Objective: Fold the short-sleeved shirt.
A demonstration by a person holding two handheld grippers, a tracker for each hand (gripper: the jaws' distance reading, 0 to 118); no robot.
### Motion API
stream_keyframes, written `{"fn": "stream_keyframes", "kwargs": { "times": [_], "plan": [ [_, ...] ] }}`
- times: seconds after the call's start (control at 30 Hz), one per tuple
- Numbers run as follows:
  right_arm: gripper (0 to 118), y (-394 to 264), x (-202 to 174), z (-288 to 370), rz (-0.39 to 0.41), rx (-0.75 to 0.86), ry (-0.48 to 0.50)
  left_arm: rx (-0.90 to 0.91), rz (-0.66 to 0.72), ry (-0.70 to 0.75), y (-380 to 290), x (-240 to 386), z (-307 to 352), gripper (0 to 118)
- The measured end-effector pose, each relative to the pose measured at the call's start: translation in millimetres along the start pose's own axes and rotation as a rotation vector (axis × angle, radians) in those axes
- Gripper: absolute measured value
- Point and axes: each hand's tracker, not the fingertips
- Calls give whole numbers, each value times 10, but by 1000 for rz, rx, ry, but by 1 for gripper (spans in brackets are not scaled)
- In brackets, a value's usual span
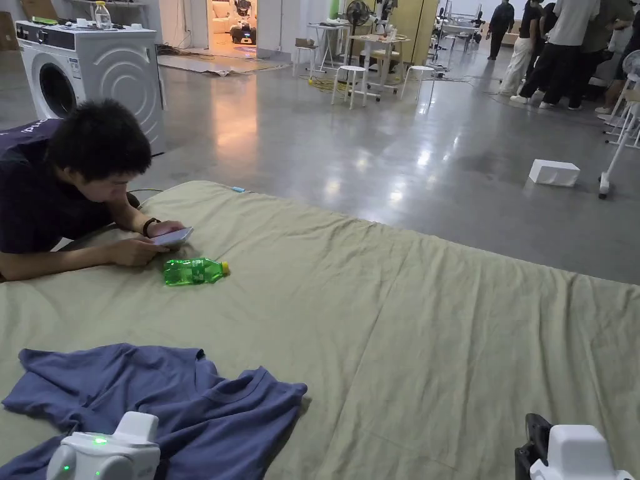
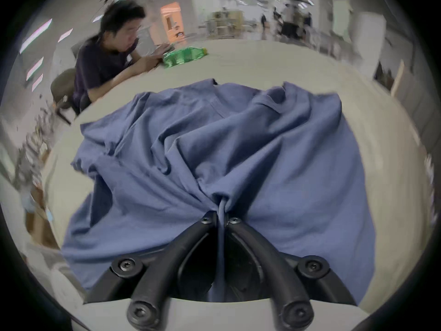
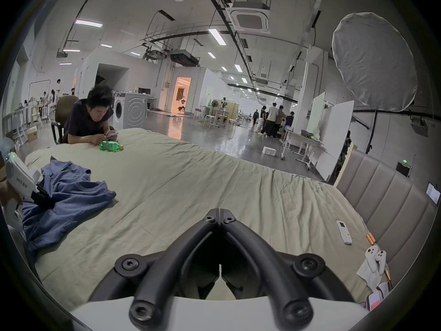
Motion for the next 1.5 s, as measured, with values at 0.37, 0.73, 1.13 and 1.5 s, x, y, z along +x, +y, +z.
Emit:
{"fn": "stream_keyframes", "kwargs": {
  "times": [0.37,0.73,1.13,1.5],
  "plan": [
    [0,-27,260,132,-30,20,-45,453,-12,-133,554,173,987,4],
    [0,-10,810,467,-116,71,-153,750,-155,-337,1535,1307,1957,4],
    [0,-138,1451,980,-179,96,-311,728,-295,-661,1443,3358,2198,4],
    [0,-509,1630,1255,-220,44,-360,374,-350,-736,215,4572,1268,11]
  ]
}}
